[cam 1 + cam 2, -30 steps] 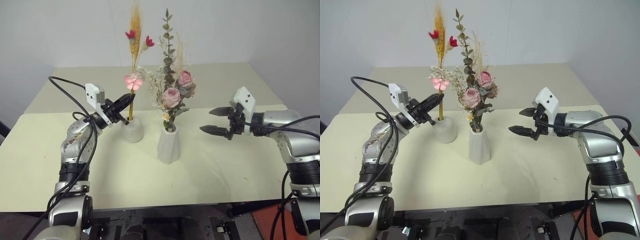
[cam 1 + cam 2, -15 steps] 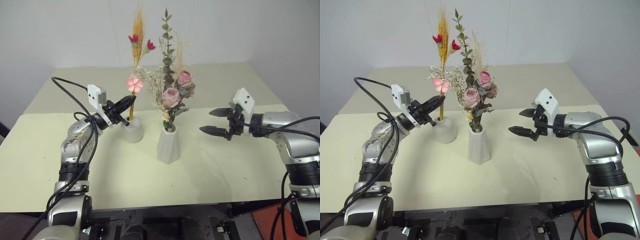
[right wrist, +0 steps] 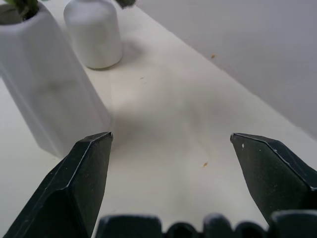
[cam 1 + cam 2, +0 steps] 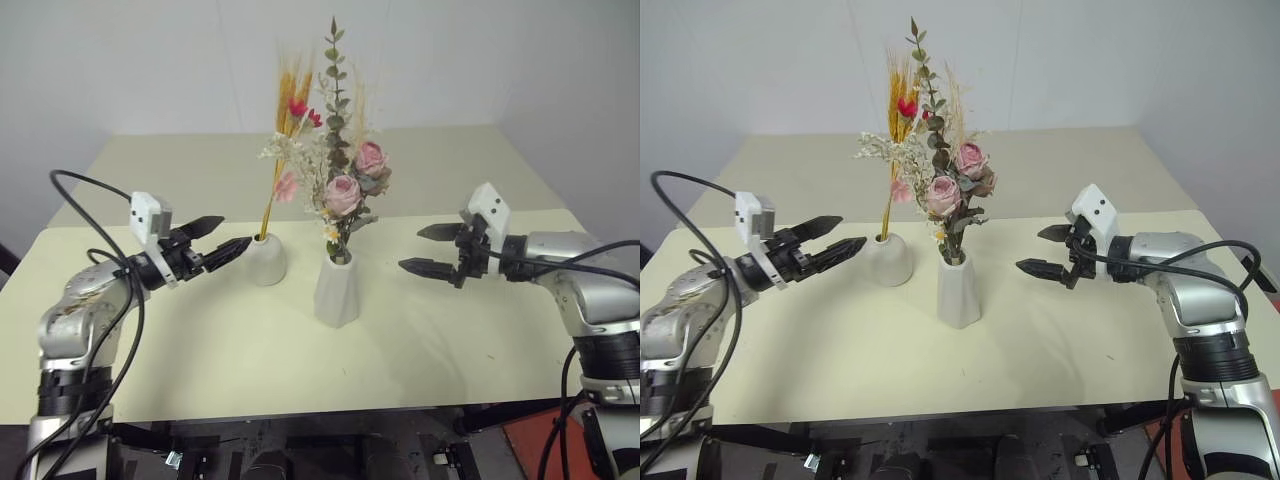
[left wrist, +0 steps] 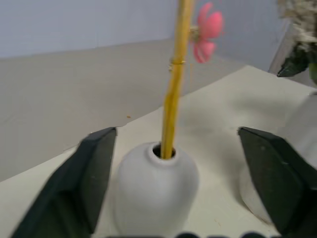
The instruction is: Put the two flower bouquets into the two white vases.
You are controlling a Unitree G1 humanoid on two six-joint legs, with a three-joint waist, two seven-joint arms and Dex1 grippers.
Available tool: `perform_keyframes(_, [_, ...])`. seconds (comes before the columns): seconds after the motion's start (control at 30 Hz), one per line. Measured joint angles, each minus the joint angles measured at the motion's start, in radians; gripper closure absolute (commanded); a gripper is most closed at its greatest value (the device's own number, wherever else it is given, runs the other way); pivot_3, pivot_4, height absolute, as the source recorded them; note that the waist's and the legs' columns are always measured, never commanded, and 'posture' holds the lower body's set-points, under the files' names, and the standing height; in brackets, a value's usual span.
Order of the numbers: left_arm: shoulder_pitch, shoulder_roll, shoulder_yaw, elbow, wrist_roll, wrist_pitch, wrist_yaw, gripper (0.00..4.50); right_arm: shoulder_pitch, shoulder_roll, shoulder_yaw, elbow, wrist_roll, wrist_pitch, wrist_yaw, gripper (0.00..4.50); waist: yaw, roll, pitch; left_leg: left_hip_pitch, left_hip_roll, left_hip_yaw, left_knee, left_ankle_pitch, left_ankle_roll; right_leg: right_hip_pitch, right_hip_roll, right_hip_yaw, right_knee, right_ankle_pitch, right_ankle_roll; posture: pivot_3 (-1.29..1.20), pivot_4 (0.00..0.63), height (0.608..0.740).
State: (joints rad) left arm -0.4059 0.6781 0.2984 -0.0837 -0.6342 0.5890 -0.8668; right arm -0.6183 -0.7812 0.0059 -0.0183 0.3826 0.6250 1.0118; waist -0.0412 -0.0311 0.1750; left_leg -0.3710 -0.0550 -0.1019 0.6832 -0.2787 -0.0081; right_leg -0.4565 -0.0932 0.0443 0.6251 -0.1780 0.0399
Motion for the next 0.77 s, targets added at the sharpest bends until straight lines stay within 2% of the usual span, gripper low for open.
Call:
perform_keyframes(0.23, [0.216,0.152,0.11,-0.22,-0.076,0.033,-0.077,0.02,0.14,0.001,-0.079,-0.169,0.068,0.085,-0.071,0.0,0.0,0.0,0.0,0.001,0.0,0.0,-0.001,0.0,0.0,0.0,0.0,0.0,0.0,0.0,0.0,0.0,0.15,0.74])
perform_keyframes(0.4, [0.343,0.238,0.175,-0.297,-0.101,0.046,-0.149,0.02,0.235,-0.018,-0.159,-0.289,0.132,0.159,-0.113,0.0,0.003,0.0,0.0,0.002,0.0,0.001,-0.001,0.0,0.0,0.002,0.001,0.0,-0.001,0.0,0.0,0.0,0.15,0.74])
perform_keyframes(0.57, [0.377,0.248,0.215,-0.304,-0.118,0.053,-0.163,0.02,0.313,-0.071,-0.245,-0.371,0.188,0.2,-0.125,0.0,0.007,0.0,0.0,0.006,0.001,0.001,-0.001,0.0,0.0,0.007,0.001,0.0,-0.001,0.0,0.0,0.0,0.15,0.74])
perform_keyframes(0.67, [0.373,0.245,0.215,-0.314,-0.142,0.07,-0.152,0.02,0.339,-0.092,-0.271,-0.391,0.211,0.212,-0.128,0.0,0.006,0.0,0.0,0.015,0.001,0.001,-0.003,-0.001,0.001,0.018,0.002,-0.001,-0.005,-0.001,0.001,0.0,0.15,0.74])
perform_keyframes(0.77, [0.335,0.223,0.196,-0.315,-0.156,0.071,-0.119,0.02,0.354,-0.111,-0.293,-0.405,0.224,0.213,-0.132,0.0,0.005,0.0,0.0,0.019,0.003,0.001,-0.004,-0.001,0.002,0.024,0.004,-0.002,-0.011,-0.005,0.008,0.0,0.15,0.74])
